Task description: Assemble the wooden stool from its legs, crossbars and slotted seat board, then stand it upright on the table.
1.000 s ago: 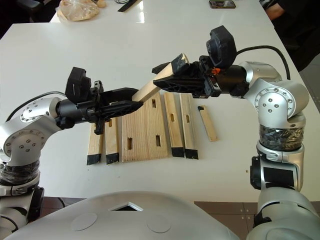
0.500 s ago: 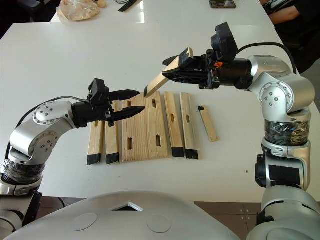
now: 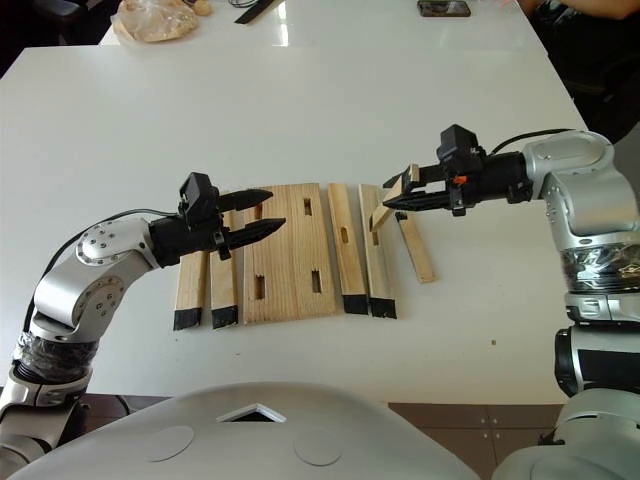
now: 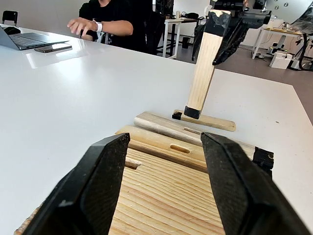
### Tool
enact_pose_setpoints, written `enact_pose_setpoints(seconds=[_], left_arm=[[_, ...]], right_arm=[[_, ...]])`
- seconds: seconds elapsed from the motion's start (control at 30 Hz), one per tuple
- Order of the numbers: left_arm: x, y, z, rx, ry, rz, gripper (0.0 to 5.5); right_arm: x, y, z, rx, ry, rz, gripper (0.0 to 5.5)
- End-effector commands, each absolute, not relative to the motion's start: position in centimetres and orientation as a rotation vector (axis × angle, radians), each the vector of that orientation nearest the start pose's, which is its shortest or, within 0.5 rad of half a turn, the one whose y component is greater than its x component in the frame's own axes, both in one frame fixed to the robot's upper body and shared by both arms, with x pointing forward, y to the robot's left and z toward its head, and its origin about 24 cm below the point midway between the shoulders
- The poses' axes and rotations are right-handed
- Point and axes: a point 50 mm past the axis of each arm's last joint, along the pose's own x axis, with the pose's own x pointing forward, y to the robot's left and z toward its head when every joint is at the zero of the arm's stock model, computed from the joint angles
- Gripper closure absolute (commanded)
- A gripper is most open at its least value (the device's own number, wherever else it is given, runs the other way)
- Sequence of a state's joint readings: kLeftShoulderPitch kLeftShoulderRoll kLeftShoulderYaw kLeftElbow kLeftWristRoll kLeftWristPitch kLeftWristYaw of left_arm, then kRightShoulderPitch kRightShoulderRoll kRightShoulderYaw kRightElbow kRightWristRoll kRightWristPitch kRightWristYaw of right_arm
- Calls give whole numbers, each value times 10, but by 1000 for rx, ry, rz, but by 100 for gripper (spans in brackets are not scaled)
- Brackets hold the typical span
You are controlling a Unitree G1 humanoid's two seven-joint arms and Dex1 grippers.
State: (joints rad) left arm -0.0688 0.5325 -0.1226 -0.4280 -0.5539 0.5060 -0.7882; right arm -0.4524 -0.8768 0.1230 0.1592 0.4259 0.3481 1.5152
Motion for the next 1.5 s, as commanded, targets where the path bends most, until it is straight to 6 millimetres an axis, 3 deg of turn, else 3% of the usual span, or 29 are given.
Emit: enact_pose_setpoints(seconds=[0.03,0.2,0.63,0.9,1.27,1.5], left_arm=[[223,137,111,-5,145,-1132,279],[222,137,112,-8,149,-1147,279],[222,135,115,-24,134,-1168,279],[222,130,115,-38,129,-1177,279],[217,125,112,-45,156,-1222,279],[218,125,110,-42,172,-1223,279]], right_arm=[[273,-235,131,-322,448,1434,420],[267,-239,119,-376,484,1433,420],[275,-236,110,-414,449,1395,420],[257,-234,72,-587,585,1487,420],[269,-223,66,-429,629,1527,420],[272,-232,49,-299,708,1488,420]])
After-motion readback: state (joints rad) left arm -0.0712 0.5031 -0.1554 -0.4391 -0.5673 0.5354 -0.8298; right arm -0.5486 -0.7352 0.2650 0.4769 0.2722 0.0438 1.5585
